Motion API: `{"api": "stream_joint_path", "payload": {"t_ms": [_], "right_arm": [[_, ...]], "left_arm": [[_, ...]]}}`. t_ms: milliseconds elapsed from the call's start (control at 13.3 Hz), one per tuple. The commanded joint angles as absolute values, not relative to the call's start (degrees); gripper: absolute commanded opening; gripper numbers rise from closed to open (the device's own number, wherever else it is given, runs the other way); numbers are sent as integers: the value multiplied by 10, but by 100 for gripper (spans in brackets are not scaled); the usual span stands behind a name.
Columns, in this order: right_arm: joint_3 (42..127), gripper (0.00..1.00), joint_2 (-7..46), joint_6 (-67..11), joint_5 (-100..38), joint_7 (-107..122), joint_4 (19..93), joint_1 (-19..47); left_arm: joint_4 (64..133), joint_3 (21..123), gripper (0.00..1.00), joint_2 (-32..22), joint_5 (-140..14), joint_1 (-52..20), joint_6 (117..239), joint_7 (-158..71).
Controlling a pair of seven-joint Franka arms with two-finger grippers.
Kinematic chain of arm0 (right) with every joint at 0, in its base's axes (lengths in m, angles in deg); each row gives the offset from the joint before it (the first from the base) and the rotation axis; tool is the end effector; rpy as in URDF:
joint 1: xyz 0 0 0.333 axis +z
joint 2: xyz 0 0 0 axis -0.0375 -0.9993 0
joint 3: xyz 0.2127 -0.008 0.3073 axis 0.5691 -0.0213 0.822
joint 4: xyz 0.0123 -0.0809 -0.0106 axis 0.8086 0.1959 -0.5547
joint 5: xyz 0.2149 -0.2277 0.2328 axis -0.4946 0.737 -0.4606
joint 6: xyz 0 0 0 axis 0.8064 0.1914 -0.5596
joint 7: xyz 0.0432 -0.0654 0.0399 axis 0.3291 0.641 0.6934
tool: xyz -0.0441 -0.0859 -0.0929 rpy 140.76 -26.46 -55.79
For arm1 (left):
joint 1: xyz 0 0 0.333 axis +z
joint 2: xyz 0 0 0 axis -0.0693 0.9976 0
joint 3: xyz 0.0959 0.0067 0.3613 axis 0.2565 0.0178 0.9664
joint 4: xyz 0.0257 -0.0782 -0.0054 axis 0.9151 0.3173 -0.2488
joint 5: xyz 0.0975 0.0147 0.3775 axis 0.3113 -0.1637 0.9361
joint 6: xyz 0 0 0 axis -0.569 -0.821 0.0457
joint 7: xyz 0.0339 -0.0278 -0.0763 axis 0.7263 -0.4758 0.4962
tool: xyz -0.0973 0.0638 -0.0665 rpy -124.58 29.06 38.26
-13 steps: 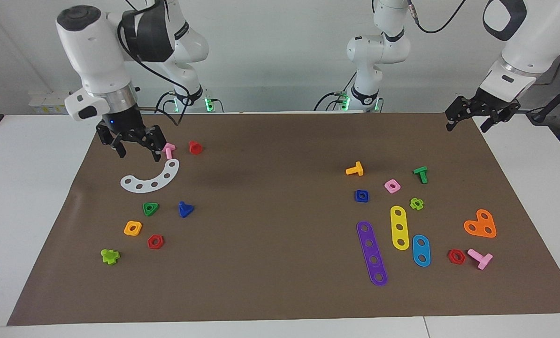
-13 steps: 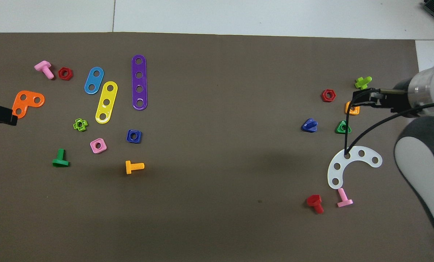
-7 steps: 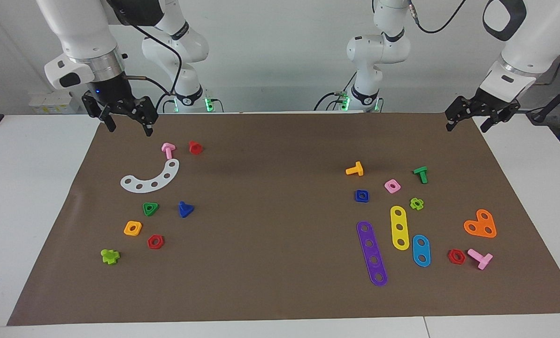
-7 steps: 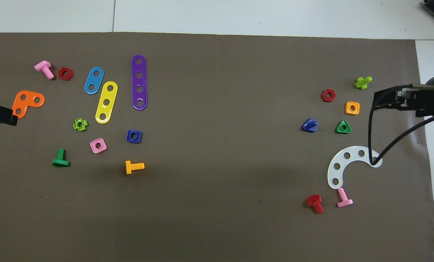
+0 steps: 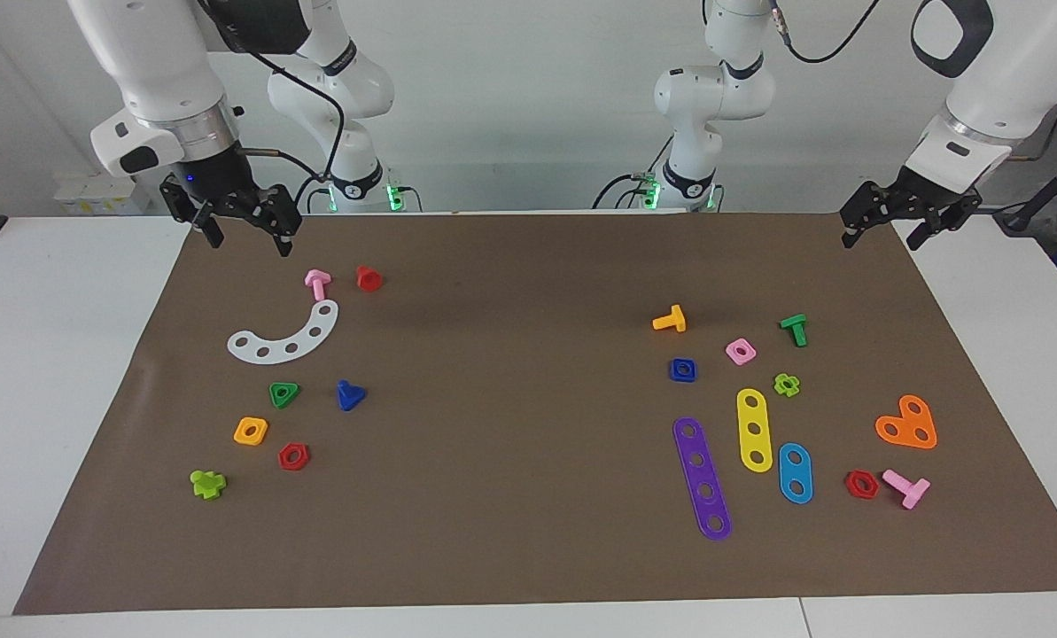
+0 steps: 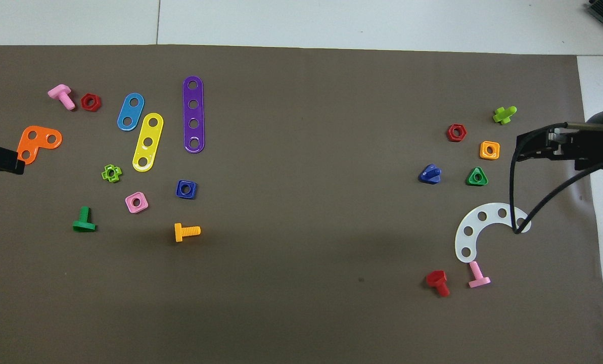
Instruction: Unscrew and place screws in storage area
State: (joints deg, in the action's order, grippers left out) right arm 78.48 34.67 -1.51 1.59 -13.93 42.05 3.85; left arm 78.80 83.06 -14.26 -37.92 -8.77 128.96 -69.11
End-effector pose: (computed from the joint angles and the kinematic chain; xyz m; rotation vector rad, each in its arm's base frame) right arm 0.5540 0.0268 0.6602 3.0988 -0.2662 0.0446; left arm 0.5530 0.0270 0.6495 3.1282 -0.1963 -0.0339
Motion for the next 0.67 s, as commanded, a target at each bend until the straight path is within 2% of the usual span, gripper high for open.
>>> {"api": "stream_joint_path", "payload": {"t_ms": [0, 600], "right_arm": [[789, 100, 359, -11, 1, -122, 434, 29], [789, 100, 366, -8, 1, -119, 446, 29]], "left_arm": [[810, 836, 100, -160, -383, -95, 1304, -683], [810, 836, 100, -160, -383, -99, 1308, -683]]}}
